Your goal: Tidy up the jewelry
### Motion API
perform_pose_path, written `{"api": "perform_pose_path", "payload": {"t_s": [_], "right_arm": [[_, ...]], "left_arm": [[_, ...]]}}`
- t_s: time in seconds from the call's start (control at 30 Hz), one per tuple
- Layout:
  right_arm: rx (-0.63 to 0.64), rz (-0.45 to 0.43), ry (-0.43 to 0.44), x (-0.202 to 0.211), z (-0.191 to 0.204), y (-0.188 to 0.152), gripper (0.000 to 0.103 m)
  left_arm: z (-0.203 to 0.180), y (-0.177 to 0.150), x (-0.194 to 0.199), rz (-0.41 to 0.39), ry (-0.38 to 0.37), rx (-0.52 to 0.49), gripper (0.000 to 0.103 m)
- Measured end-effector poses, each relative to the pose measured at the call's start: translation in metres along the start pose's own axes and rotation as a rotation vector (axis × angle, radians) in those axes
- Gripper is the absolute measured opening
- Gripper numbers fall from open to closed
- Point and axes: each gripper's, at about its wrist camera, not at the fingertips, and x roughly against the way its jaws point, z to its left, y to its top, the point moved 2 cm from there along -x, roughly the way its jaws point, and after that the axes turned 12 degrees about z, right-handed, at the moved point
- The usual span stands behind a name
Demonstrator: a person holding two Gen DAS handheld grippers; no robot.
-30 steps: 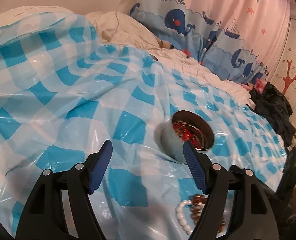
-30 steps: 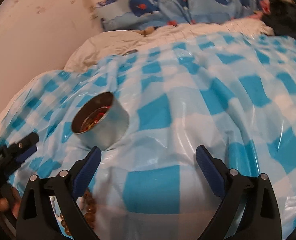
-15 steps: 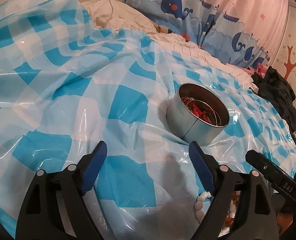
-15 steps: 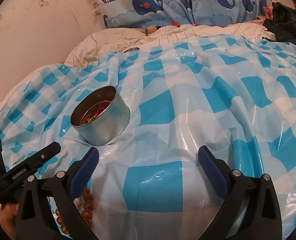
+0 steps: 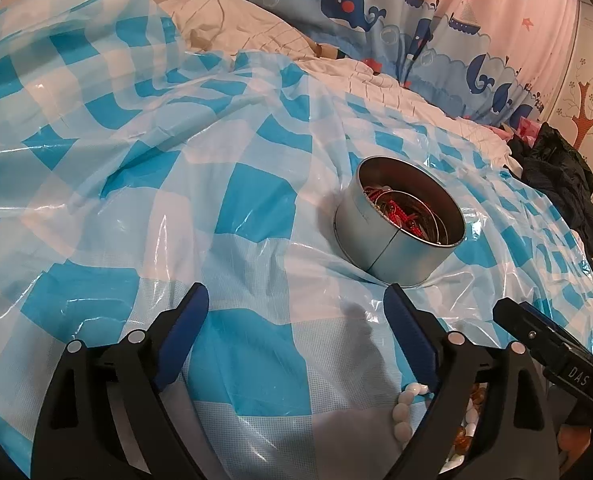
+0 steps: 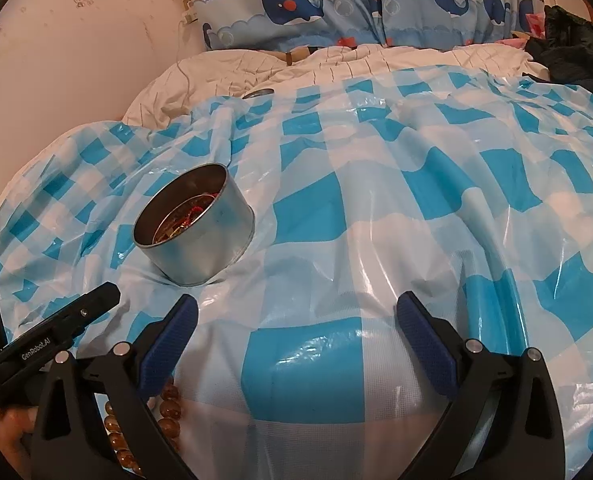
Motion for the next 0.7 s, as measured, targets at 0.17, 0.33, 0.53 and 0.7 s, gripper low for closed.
{"api": "perform_pose_path", "payload": {"t_s": [0.17,0.33,0.53,0.7], "right_arm": [[0.000,0.000,0.001,0.0000,0.0000,-0.0002,0.095],[-0.001,-0.001,0.002,0.0000,0.0003,-0.0005,0.095],[-0.001,-0.001,0.001,0.0000,0.0006,-0.0008,0.095],[-0.002,-0.001,0.000,-0.0001,0.0007,-0.0009,0.095]], "left_arm": [[-0.0009,-0.0008,-0.0015,0.004,0.006,-0.002,0.086],[-0.0013,-0.0011,-0.0019,0.010,0.015,-0.005,0.087],[-0.0016,-0.0004,-0.0030,0.015,0.024,-0.008,0.087],[-0.0008,0.0001,-0.0032,0.017,0.025,-0.009,0.088]]}}
